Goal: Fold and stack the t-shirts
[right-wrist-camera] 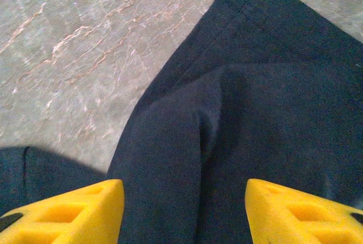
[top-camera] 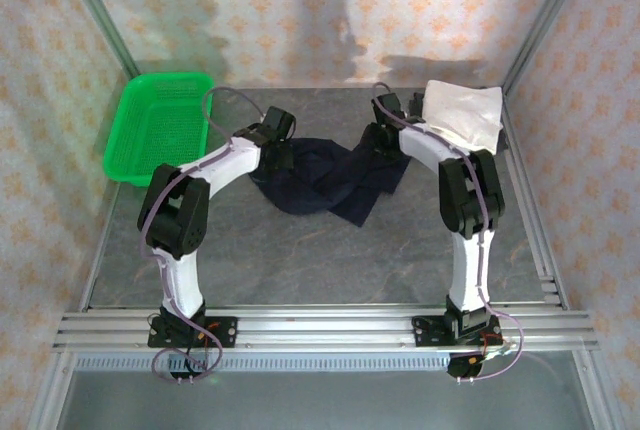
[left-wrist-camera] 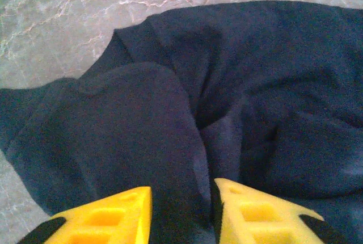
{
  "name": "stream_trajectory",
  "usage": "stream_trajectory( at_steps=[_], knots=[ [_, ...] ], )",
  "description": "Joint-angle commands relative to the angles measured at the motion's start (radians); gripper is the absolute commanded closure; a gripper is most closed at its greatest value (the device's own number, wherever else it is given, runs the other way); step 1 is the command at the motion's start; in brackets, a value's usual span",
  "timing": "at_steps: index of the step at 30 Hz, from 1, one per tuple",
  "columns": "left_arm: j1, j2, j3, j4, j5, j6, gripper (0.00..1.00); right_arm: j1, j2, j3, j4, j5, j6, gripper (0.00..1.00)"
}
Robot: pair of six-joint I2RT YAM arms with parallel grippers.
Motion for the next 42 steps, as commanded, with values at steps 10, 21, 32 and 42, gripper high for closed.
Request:
stream_trajectory(
  at_steps=[10,21,32,42],
  knots=[
    [0.043,-0.071,-0.009,-0.040,0.113,0.041,1.00,0.000,0.096,0.188,-0.163,0.016,-0.066,0.94],
    [0.220,-0.128,0.547,-0.274,0.143,0.070,1.00,-0.022,-0.044,0.544,-0.346,0.057,-0.120,1.00],
    [0.209,-0.611,0.173,-0.070,0.100,0.128,1.00,-0.025,-0.378,0.357,-0.292,0.015,-0.143,1.00],
    [0.012,-0.899,-0.655,0.087,0.061,-0.104,1.00,0.075,-0.737,-0.725,0.029,0.001,0.037,0.73]
  ],
)
